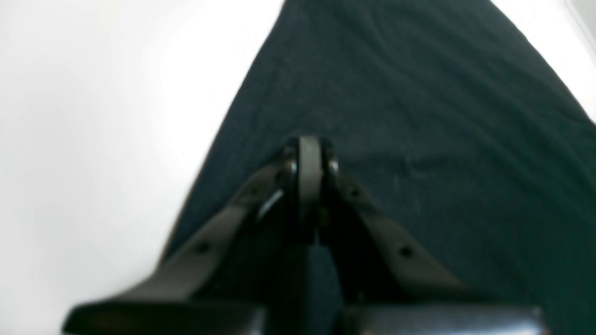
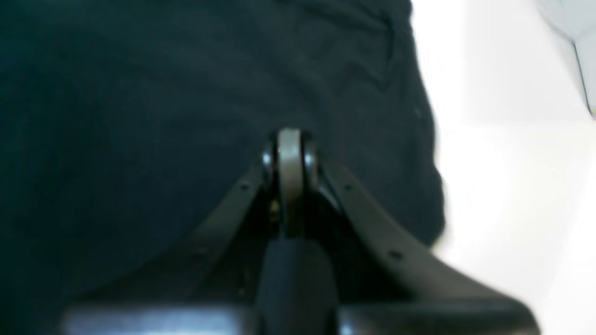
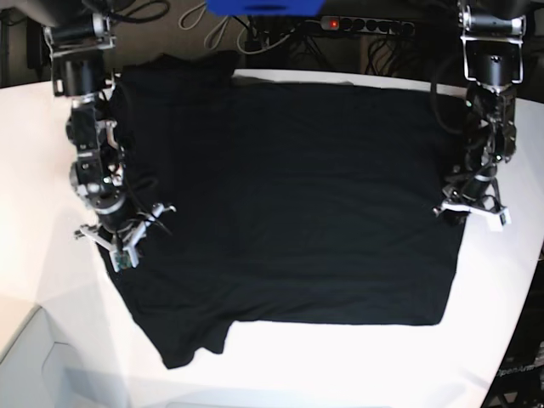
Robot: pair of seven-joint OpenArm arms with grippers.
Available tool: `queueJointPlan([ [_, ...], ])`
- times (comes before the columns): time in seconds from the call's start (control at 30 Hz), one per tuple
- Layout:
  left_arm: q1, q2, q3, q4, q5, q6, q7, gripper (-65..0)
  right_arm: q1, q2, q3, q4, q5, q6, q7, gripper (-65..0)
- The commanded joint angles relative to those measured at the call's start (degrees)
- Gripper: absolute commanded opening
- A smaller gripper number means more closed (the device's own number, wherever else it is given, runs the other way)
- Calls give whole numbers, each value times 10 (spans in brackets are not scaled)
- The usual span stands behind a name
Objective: Layout the t-shirt on the table in an organized manner, then fold the t-shirt properly
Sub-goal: 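Hold the shirt with both grippers and spread it flat, then release the shirt and move both grippers to the collar-side corners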
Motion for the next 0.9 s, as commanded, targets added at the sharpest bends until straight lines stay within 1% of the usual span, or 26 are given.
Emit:
queueJointPlan([
  [0.0, -3, -10, 0, -18, 18, 32, 34, -649, -9, -4, 9, 32, 2, -2, -3, -650],
  [0.07, -22, -10, 0, -38, 18, 31, 34, -649, -49, -19, 22, 64, 2, -2, -23, -650],
  [0.17, -42, -10, 0, -50, 18, 31, 34, -649, -104, -36, 34, 94, 2, -2, -27, -650],
  [0.3, -49, -10, -1, -48, 18, 31, 35, -649, -131, -50, 34, 84, 2, -2, -24, -650],
  [0.43, -59, -13, -2, -53, 18, 31, 34, -649, -109, -50, 34, 20, 2, -2, -23, -650],
  [0.63, -61, -21, -2, -54, 18, 31, 33, -649, -34, -47, 34, -86, 2, -2, -23, -650],
  [0.73, -79, -18, 0, -54, 18, 31, 33, -649, -4, -47, 34, -115, 2, -2, -23, -650],
  [0.87, -92, -17, 0, -54, 18, 31, 33, -649, 12, -47, 34, -116, 2, -2, -23, -650],
])
